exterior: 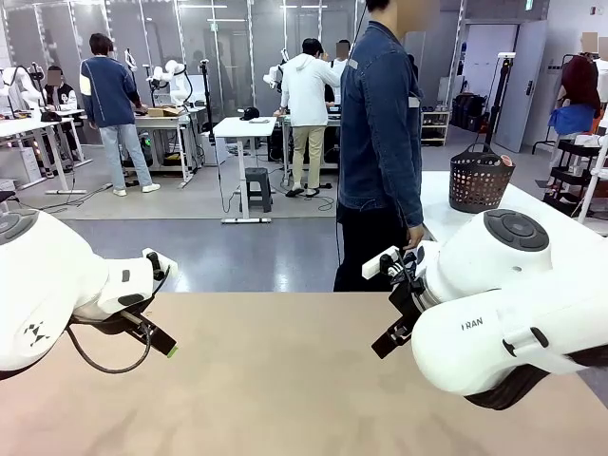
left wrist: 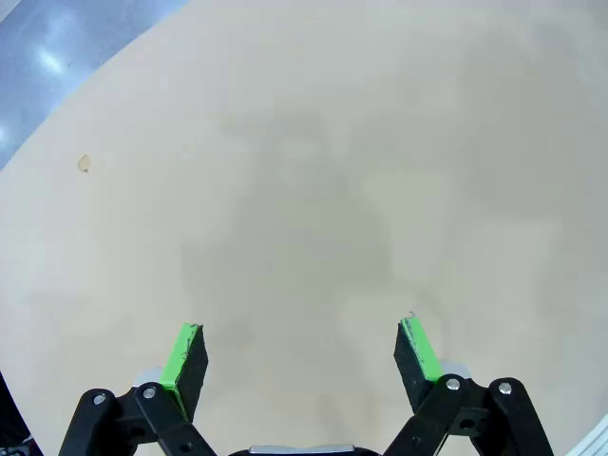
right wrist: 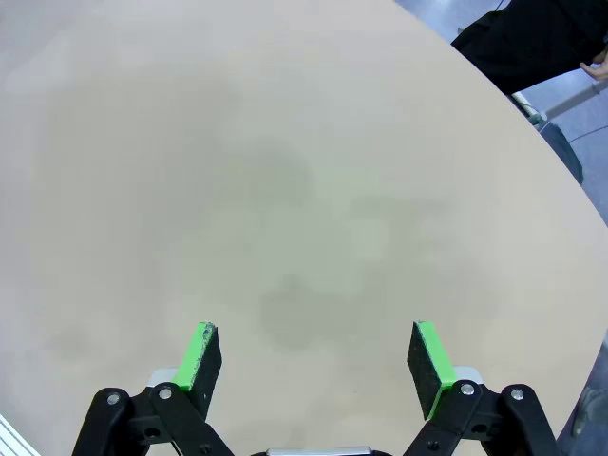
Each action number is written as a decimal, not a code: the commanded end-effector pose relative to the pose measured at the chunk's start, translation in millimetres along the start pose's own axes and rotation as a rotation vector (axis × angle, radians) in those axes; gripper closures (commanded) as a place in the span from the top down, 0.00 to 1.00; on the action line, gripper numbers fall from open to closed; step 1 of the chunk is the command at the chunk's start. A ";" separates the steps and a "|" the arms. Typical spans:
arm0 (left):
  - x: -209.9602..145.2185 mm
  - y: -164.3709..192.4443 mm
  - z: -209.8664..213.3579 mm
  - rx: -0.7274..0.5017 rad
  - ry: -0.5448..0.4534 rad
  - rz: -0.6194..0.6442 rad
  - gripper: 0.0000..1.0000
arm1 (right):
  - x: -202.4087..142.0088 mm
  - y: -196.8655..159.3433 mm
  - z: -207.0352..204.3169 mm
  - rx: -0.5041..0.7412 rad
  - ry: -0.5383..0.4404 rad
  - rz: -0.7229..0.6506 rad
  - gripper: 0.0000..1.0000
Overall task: Fold the towel.
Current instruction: Grab the top end of the 100 cm Hotel Towel extended by the human.
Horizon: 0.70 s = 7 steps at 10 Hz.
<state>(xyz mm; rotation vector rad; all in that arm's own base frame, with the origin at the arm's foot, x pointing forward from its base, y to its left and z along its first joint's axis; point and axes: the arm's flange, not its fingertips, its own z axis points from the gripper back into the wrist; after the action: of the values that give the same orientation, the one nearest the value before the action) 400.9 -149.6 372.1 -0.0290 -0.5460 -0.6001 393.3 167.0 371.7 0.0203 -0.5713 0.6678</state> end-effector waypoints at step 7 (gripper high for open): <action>16.9 139.2 170.8 -0.790 0.183 0.171 1.00 | 10.0 -114.3 148.0 0.638 -0.002 -0.223 1.00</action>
<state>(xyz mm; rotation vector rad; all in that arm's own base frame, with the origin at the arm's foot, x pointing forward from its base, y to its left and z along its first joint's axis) 390.3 -33.0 523.9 -0.6950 -0.1912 -0.6417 379.5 76.8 520.3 0.6174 -0.4024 0.6537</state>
